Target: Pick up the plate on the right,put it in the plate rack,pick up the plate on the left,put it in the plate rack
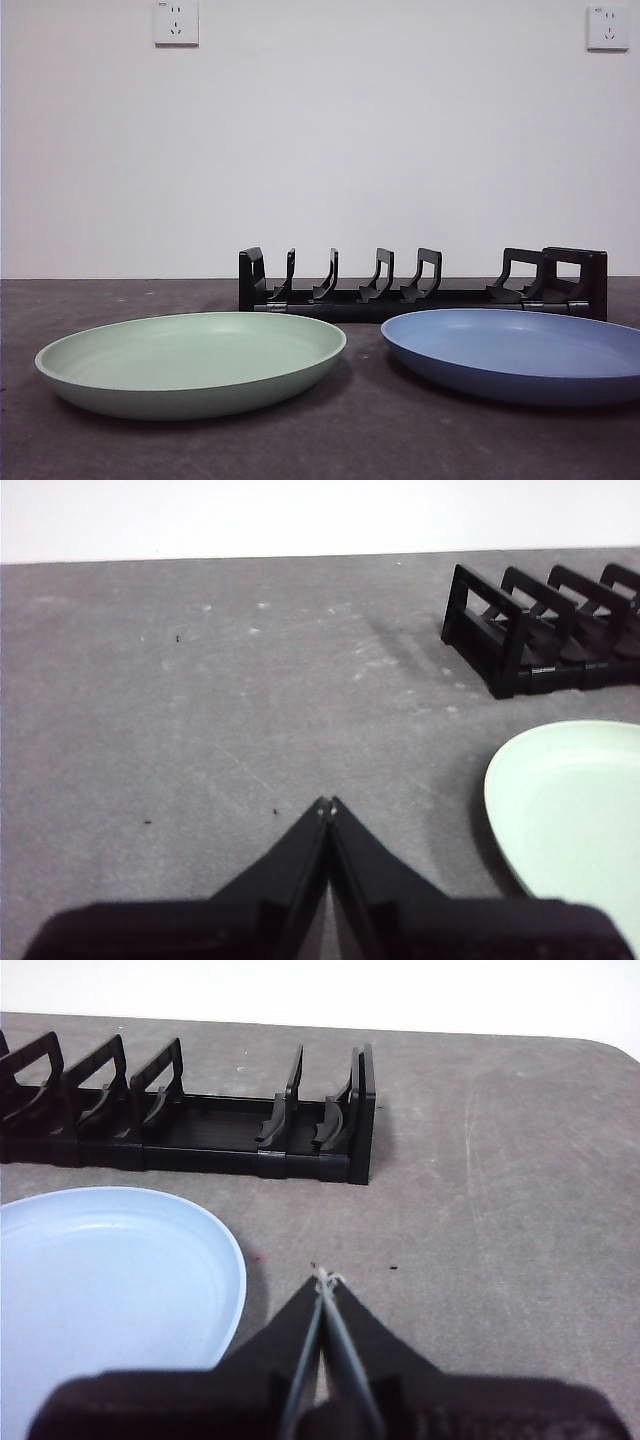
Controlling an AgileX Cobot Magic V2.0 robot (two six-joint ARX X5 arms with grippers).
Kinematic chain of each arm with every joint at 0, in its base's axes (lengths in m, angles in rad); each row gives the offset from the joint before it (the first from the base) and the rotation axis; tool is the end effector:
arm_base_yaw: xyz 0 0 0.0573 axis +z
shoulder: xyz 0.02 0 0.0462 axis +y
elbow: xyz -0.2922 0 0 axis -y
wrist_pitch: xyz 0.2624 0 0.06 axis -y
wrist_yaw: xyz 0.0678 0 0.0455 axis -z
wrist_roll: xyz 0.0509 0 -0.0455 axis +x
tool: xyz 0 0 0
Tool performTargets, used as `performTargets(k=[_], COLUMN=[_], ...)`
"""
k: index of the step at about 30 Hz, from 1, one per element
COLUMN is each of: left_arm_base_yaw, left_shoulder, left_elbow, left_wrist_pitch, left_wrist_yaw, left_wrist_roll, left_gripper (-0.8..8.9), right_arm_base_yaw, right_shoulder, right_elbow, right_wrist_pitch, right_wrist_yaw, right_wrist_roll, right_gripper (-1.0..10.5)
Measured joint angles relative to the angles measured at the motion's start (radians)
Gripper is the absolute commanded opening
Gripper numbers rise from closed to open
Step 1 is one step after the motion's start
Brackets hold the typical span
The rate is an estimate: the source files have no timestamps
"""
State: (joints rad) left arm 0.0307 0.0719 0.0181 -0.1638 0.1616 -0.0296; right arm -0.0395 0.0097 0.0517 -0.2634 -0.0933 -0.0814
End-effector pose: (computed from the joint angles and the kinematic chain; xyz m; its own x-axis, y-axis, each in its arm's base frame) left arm 0.1093 -0.0048 0.1448 0.9682 -0.1312 -0.2131 0.1203 0.9907 -0.0636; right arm 0.1032 0.0007 0.1513 0.9743 0.0547 -0.2186 -0.0692 0.9959 -0.0589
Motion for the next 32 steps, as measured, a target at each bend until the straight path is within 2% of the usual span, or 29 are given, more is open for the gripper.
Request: performTargets(k=[4,7,17,19,23,26,32], left_arm_base_yaw=[0.000,0.000,0.000,0.000,0.000,0.000,0.000], left_shoulder=[0.000,0.000,0.000,0.003,0.026,0.064,0.194], left_elbow=[0.000,0.000,0.003,0.019,0.102,0.179,0.362], left_wrist_pitch=[0.000,0.000,0.006,-0.009,-0.017,-0.016,-0.074], left_wrist_yaw=[0.000,0.001,0.078,0.079,0.090,0.135,0.200], left_wrist_roll=[-0.070,-0.098,-0.156,-0.164,-0.171,-0.174,-0.174], left_gripper=[-0.04,-0.03,-0.06,-0.06,-0.06,-0.06,-0.06], right_arm_base_yaw=[0.000,0.000,0.000,0.000,0.000,0.000,0.000], right_shoulder=[0.000,0.000,0.002,0.007,0.047,0.104,0.267], right_elbow=[0.000,0.000,0.023,0.060,0.164,0.242,0.441], right_wrist_pitch=[0.003,0.005,0.073,0.073,0.078,0.074,-0.012], right_wrist_yaw=[-0.004,-0.010,-0.016,-0.016,-0.018,-0.027,-0.107], right_wrist_roll=[0.008,0.043,0.285,0.312,0.334,0.338,0.336], right_gripper=[0.0,0.0,-0.1,-0.1,-0.1,-0.1,-0.1])
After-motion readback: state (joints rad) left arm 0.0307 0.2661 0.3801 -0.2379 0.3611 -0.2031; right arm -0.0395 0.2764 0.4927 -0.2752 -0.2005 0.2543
